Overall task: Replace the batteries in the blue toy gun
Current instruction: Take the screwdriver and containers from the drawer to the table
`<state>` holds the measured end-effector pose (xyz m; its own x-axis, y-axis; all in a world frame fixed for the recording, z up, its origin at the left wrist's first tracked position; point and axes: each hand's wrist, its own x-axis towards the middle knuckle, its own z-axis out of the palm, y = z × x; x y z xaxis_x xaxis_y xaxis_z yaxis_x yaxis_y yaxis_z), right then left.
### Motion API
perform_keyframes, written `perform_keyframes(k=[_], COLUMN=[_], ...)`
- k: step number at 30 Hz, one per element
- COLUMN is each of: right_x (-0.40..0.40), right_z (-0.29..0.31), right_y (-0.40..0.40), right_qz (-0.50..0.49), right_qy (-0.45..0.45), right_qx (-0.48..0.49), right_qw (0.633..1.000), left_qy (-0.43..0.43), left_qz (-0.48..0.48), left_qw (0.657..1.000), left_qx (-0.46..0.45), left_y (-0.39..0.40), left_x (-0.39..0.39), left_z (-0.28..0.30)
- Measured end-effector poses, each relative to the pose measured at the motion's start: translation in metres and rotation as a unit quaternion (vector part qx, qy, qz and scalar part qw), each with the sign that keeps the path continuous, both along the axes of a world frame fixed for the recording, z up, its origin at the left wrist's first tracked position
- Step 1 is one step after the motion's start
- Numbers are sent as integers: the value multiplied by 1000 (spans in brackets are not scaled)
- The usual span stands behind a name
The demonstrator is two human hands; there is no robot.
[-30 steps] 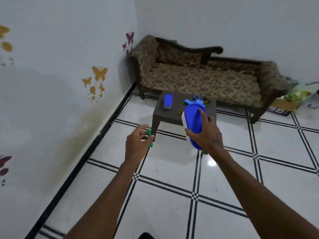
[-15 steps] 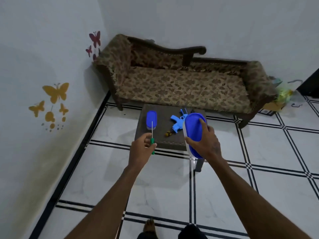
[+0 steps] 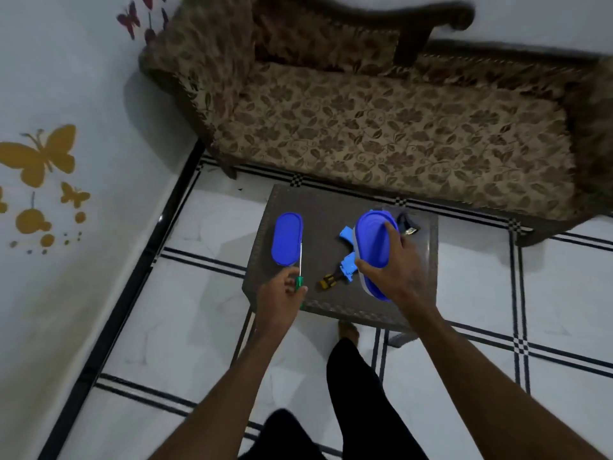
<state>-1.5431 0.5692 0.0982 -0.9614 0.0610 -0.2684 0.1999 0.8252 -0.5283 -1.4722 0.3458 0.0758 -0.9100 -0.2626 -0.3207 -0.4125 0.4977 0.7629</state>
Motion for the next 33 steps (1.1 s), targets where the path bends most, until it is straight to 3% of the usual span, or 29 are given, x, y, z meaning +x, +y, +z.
perform_keyframes(k=[7,16,25,33], right_x=[-132,-227,-253,-248], right_z=[-104,-212,-270,-286], right_y=[-4,-56,-87,-94], right_qz=[63,106,132,145], right_qy=[-58,-63,-51,-66], right_qx=[2,1,-9,-3], right_qw=[996,992,990,987], left_qy=[-52,-103,-112,-120], left_qz=[77,48,8,5], left_qw=[996,991,989,987], left_qx=[3,-67,-91,-107], left_y=[36,43,31,29], left_x=[-99,-119,-118,-109], left_z=[-101,-214,-268,-279])
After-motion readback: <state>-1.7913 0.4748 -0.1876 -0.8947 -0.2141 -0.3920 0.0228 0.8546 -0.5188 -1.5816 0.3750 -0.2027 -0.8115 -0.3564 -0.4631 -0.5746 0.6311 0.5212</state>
